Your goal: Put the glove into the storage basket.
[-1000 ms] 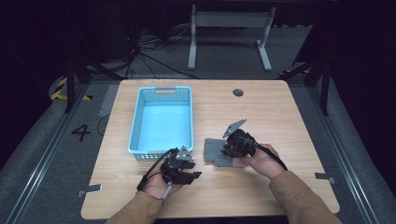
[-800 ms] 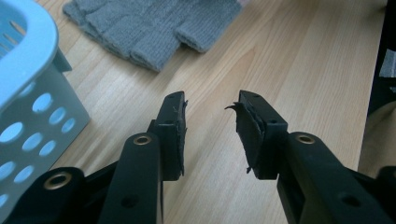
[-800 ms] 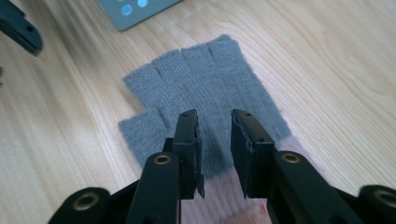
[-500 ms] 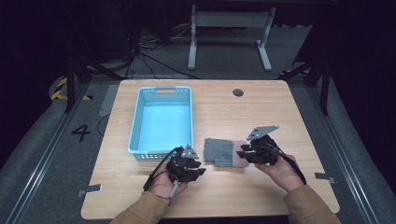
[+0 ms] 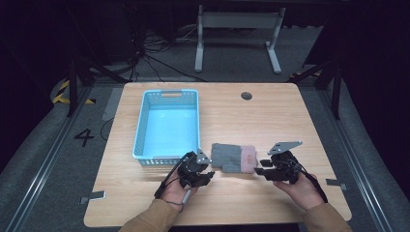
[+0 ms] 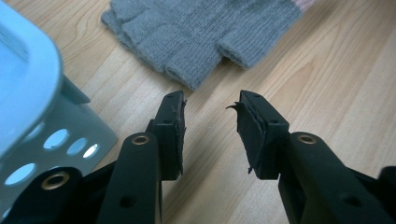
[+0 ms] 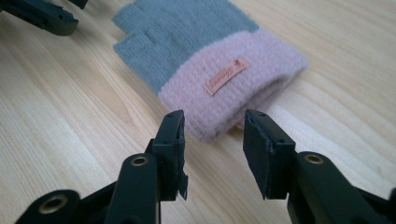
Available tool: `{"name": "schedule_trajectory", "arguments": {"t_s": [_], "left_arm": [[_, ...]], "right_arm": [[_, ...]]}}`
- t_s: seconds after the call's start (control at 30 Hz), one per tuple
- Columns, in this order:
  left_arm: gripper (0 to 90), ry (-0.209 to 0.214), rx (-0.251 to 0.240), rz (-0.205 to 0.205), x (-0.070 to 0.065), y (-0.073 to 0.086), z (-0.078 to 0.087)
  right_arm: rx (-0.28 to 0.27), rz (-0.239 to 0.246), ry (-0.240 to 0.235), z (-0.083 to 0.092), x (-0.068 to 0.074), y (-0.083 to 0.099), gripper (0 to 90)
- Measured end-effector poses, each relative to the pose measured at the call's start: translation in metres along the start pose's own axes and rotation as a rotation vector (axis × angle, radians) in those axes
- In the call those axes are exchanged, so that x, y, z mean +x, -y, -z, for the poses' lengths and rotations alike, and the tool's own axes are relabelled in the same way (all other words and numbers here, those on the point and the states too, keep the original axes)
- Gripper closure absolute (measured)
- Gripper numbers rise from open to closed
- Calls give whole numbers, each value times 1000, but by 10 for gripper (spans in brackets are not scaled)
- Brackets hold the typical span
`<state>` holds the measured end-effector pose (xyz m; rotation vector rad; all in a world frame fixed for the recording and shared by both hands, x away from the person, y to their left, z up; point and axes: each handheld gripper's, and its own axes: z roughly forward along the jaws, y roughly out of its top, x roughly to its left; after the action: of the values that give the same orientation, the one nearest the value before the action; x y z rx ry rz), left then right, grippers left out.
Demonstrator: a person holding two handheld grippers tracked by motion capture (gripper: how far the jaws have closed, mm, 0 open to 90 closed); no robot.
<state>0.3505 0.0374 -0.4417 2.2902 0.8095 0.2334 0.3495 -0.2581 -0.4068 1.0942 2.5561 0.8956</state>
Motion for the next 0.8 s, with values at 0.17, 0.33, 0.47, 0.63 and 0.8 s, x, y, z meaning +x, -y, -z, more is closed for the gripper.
{"name": "schedule_trajectory", "arguments": {"t_s": [0.17,0.33,0.47,0.63,0.8], "left_arm": [[605,-7,10,9,0,-2,-5],[586,-33,23,-4,-2,-3,-12],[628,-31,30,12,-2,-6,-16],[645,-21,64,39,0,-8,-23],[678,-20,45,30,2,-9,-25]], "right_arm": [[26,-7,11,-5,0,4,597],[54,24,40,-13,2,6,614],[63,34,46,-16,3,6,624],[63,31,41,-17,3,6,632],[65,33,43,-17,3,6,646]]}}
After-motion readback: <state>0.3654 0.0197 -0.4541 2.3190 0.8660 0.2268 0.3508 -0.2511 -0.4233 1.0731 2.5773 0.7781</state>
